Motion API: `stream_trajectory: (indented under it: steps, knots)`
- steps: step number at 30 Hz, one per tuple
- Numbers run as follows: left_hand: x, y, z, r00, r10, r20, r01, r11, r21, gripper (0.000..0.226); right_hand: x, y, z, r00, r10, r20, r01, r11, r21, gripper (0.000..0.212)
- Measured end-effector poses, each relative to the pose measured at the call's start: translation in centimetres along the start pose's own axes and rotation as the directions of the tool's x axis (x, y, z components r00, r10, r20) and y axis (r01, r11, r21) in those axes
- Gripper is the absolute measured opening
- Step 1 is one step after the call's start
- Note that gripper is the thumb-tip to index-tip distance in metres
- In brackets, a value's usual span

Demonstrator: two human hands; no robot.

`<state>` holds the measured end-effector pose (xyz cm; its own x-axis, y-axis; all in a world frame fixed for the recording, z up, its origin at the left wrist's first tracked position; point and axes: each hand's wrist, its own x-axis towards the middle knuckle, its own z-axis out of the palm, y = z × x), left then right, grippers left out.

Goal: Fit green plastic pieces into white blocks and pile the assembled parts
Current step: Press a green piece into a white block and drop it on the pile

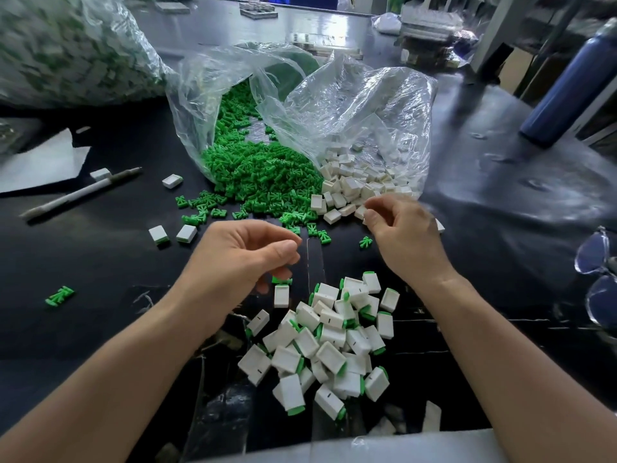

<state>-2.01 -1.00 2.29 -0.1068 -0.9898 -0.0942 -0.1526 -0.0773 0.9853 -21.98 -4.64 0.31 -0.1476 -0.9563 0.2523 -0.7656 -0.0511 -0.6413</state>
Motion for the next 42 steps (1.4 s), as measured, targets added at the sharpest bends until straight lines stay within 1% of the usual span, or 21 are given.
stream_trajectory:
  steps: [2, 4, 5, 7, 9, 11, 14, 16, 18, 20, 22, 26, 28, 31, 33, 35, 38, 40, 42]
  knots:
    - [0.3, -0.3, -0.1, 0.997, 0.022, -0.081, -0.018, 0.998, 0.056, 0.015, 0.1, 0.1, 0.4, 0.998, -0.053, 0.043, 0.058, 0.992, -0.109, 0.029]
    - [0.7, -0.5, -0.4, 0.988, 0.069, -0.138, -0.05, 0.989, 0.139, 0.017, 0.1, -0.1, 0.8, 0.987, -0.114, 0.113, 0.129, 0.982, -0.137, 0.035]
    - [0.8, -0.5, -0.5, 0.986, 0.087, -0.143, -0.06, 0.982, 0.181, 0.018, 0.0, -0.3, 0.9, 0.976, -0.154, 0.156, 0.175, 0.976, -0.132, 0.038]
    - [0.8, -0.5, -0.7, 0.991, 0.09, -0.095, -0.064, 0.966, 0.25, 0.019, 0.0, -0.5, 1.4, 0.94, -0.239, 0.242, 0.275, 0.953, -0.129, 0.041]
    - [0.7, -0.5, -0.9, 0.999, 0.047, 0.0, -0.045, 0.956, 0.289, 0.022, 0.1, -0.5, 1.8, 0.906, -0.275, 0.322, 0.333, 0.932, -0.142, 0.043]
    - [0.7, -0.6, -1.0, 0.998, 0.0, 0.06, -0.02, 0.942, 0.336, 0.024, 0.3, -0.2, 2.1, 0.892, -0.248, 0.379, 0.329, 0.93, -0.166, 0.044]
    - [0.8, -1.0, -1.0, 0.998, 0.003, 0.066, -0.031, 0.906, 0.421, 0.03, 0.5, 0.3, 2.3, 0.884, -0.187, 0.429, 0.3, 0.93, -0.213, 0.045]
    - [0.8, -1.1, -1.0, 0.997, 0.02, 0.071, -0.051, 0.88, 0.473, 0.033, 0.6, 0.4, 2.2, 0.896, -0.188, 0.402, 0.292, 0.932, -0.215, 0.043]
    - [0.8, -1.2, -0.9, 0.995, 0.032, 0.09, -0.075, 0.844, 0.531, 0.031, 0.5, 0.3, 1.9, 0.919, -0.241, 0.311, 0.312, 0.929, -0.2, 0.039]
    - [0.8, -1.4, -0.7, 0.992, 0.052, 0.112, -0.108, 0.802, 0.587, 0.026, 0.5, 0.3, 1.8, 0.923, -0.292, 0.251, 0.346, 0.915, -0.205, 0.041]
    - [0.9, -1.5, -0.6, 0.988, 0.088, 0.124, -0.147, 0.766, 0.625, 0.018, 0.4, 0.4, 1.8, 0.926, -0.287, 0.245, 0.339, 0.917, -0.209, 0.046]
    - [1.1, -1.9, -0.3, 0.981, 0.163, 0.103, -0.19, 0.721, 0.667, 0.01, 0.5, 0.5, 1.8, 0.94, -0.237, 0.247, 0.289, 0.936, -0.2, 0.042]
    - [1.2, -2.2, 0.1, 0.975, 0.213, 0.068, -0.207, 0.74, 0.64, 0.008, 0.5, 0.5, 1.8, 0.943, -0.234, 0.236, 0.283, 0.938, -0.199, 0.04]
    - [1.4, -2.2, 0.6, 0.969, 0.247, -0.021, -0.195, 0.812, 0.55, 0.017, 0.4, 0.5, 1.7, 0.95, -0.224, 0.216, 0.266, 0.945, -0.189, 0.035]
    - [1.5, -2.0, 0.5, 0.966, 0.247, -0.076, -0.178, 0.851, 0.493, 0.02, 0.4, 0.4, 1.6, 0.958, -0.219, 0.185, 0.245, 0.96, -0.135, 0.033]
    - [1.6, -1.9, 0.3, 0.969, 0.225, -0.104, -0.162, 0.891, 0.425, 0.021, 0.2, 0.0, 1.5, 0.961, -0.236, 0.142, 0.243, 0.969, -0.039, 0.033]
    - [1.4, -1.6, 0.3, 0.986, 0.141, -0.088, -0.115, 0.96, 0.254, 0.024, -0.7, -1.4, 1.2, 0.929, -0.348, 0.124, 0.333, 0.934, 0.129, 0.033]
    - [1.2, -1.3, 0.4, 0.995, 0.087, -0.057, -0.079, 0.987, 0.141, 0.026, -1.4, -2.1, 1.3, 0.876, -0.466, 0.125, 0.439, 0.877, 0.193, 0.03]
    - [0.9, -1.0, 0.6, 0.998, 0.065, 0.0, -0.065, 0.995, 0.076, 0.023, -2.1, -2.7, 1.4, 0.831, -0.544, 0.12, 0.504, 0.826, 0.254, 0.027]
